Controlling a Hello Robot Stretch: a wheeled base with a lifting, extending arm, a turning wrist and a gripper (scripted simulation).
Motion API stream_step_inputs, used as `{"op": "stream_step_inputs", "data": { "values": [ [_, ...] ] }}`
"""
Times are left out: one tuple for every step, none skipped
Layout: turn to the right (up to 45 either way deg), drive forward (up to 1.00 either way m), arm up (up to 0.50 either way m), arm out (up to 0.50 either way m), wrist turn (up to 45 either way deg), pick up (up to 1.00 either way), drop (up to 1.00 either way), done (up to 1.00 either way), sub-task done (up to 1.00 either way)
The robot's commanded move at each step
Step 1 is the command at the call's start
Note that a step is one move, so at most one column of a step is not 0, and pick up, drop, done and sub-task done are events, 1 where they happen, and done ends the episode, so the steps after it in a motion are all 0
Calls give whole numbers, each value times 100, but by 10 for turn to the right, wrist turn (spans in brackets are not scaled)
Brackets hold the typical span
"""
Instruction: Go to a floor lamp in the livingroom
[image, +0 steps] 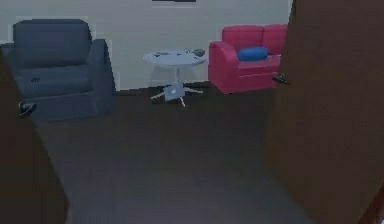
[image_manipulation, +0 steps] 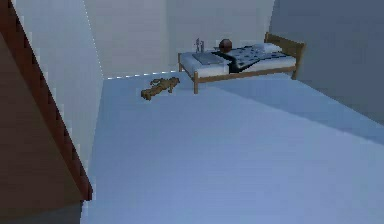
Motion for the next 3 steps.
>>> {"op": "stream_step_inputs", "data": {
  "values": [
    [60, 0, 0, 0, 0, 0, 0, 0, 0],
    [0, 10, 0, 0, 0, 0, 0, 0, 0],
    [-210, 0, 0, 0, 0, 0, 0, 0, 0]
  ]
}}
